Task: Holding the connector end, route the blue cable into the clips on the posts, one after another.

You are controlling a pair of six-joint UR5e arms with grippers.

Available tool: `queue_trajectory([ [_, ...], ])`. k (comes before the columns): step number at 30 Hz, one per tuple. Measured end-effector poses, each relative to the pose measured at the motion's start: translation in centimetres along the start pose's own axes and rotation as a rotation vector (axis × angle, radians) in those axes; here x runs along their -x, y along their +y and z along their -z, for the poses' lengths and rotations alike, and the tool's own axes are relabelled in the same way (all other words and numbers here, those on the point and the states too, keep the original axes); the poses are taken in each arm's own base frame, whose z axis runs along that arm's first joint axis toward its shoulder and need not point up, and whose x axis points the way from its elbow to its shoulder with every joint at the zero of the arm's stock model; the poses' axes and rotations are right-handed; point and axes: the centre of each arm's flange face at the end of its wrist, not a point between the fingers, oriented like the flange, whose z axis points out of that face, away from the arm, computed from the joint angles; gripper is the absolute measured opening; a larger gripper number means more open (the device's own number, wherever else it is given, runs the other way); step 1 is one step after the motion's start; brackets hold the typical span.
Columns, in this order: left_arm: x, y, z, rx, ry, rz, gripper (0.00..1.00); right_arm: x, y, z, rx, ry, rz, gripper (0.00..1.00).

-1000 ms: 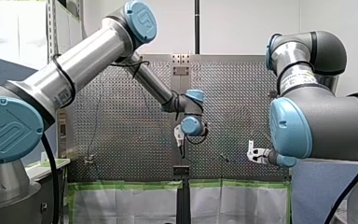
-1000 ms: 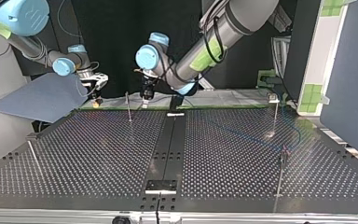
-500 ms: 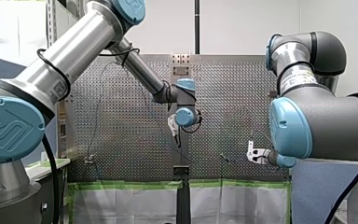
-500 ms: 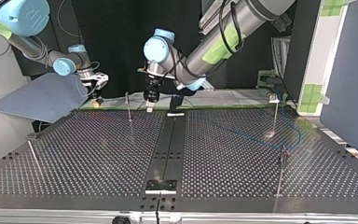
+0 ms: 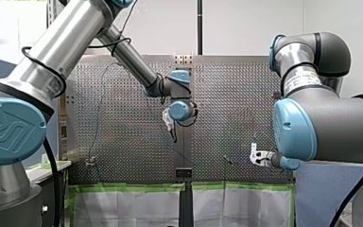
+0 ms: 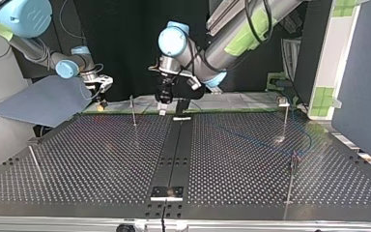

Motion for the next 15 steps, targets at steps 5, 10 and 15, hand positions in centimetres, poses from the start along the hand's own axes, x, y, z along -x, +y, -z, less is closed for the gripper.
queue_trajectory([
  [5,1.3,0.8,1.2,0.010,-0.002,-0.004,1.00,0.1,-0.1,0.0,-0.001,-0.001,0.000,0.00],
  [10,2.2,1.5,2.7,0.032,0.014,-0.017,1.00,0.1,-0.1,0.0,-0.001,-0.001,0.000,0.00],
  [15,3.5,1.8,4.0,0.029,-0.010,0.010,1.00,0.1,-0.1,0.0,-0.002,-0.001,0.000,0.00],
])
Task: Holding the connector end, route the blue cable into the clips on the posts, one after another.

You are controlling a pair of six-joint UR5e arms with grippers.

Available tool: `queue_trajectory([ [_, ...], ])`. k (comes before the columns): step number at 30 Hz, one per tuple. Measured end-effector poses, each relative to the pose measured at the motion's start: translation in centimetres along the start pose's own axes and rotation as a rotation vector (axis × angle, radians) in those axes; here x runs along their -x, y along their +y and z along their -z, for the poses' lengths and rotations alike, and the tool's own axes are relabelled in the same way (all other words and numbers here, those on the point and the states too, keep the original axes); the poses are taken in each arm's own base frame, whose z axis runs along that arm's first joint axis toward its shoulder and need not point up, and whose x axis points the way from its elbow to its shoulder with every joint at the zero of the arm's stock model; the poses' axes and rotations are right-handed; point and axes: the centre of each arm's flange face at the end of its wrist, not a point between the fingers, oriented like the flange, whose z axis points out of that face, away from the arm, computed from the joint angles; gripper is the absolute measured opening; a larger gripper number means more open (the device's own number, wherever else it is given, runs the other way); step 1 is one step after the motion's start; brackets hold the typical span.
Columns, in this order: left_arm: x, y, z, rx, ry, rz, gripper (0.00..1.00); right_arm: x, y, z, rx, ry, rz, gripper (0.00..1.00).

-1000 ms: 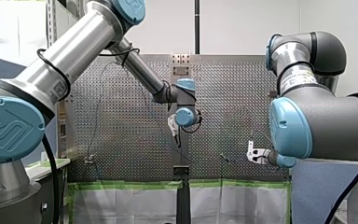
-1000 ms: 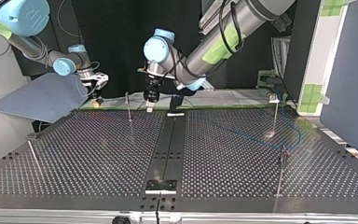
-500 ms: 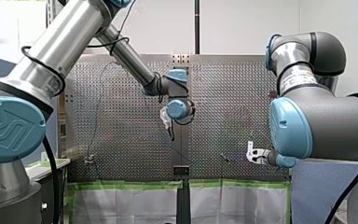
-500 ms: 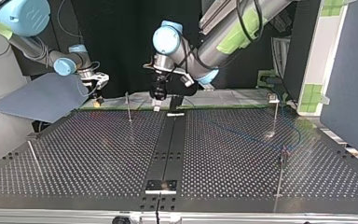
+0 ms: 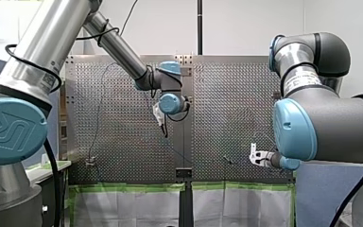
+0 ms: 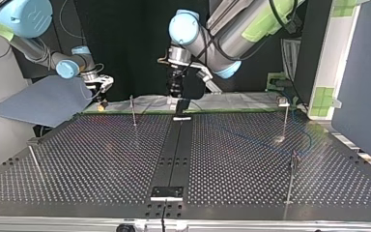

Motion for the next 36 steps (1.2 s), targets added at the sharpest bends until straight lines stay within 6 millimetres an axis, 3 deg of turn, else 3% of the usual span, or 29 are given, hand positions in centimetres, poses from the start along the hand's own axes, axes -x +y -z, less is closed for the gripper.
queue_trajectory([
  [24,5.5,2.2,5.5,-0.027,-0.135,0.074,1.00,0.1,-0.1,0.0,-0.004,-0.003,0.002,0.00],
  [29,6.5,3.1,6.3,-0.023,-0.169,0.086,1.00,-0.8,0.2,0.2,0.003,-0.011,0.018,0.00],
  [32,6.2,4.0,6.7,-0.016,-0.169,0.077,1.00,-2.1,0.1,0.3,0.006,-0.010,0.027,0.00],
  [36,4.1,5.3,7.2,-0.009,-0.137,0.060,1.00,-3.9,-0.1,0.3,0.008,-0.001,0.038,0.00],
])
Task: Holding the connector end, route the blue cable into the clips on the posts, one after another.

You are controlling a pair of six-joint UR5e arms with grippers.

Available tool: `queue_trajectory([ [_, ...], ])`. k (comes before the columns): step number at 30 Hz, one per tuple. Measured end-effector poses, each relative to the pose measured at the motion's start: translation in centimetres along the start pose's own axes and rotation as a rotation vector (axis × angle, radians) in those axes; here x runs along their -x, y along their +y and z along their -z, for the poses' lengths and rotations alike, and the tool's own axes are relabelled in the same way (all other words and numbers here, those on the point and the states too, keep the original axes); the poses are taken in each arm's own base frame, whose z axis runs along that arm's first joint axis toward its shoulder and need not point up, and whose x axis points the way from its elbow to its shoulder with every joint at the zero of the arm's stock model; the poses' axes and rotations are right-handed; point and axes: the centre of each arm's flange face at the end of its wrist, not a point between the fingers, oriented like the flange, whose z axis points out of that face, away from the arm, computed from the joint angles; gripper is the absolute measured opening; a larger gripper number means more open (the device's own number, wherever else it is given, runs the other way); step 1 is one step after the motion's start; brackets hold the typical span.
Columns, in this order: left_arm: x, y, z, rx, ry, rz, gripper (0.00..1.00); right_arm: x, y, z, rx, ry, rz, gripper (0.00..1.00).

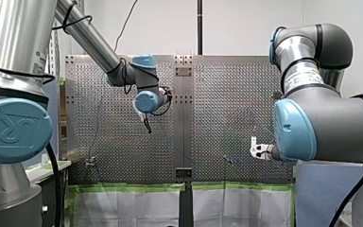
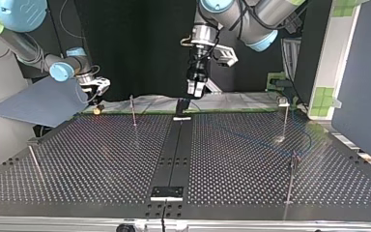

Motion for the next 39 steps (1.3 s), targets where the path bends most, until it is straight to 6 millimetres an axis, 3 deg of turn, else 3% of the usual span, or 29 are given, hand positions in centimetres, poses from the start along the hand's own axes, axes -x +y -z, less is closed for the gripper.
queue_trajectory([
  [9,-4.8,2.5,2.6,-0.008,0.078,-0.015,1.00,-4.4,-0.1,0.4,0.007,0.030,0.027,0.00],
  [16,-7.6,4.6,4.9,0.009,0.123,-0.034,1.00,-7.1,0.0,1.9,0.044,0.050,0.035,0.00],
  [25,-8.3,6.3,8.0,0.026,0.173,-0.064,1.00,-11.3,0.3,2.7,0.068,0.136,0.052,0.00],
  [39,-8.5,6.9,8.9,0.030,0.187,-0.076,1.00,-11.8,0.4,2.9,0.069,0.149,0.055,0.00],
])
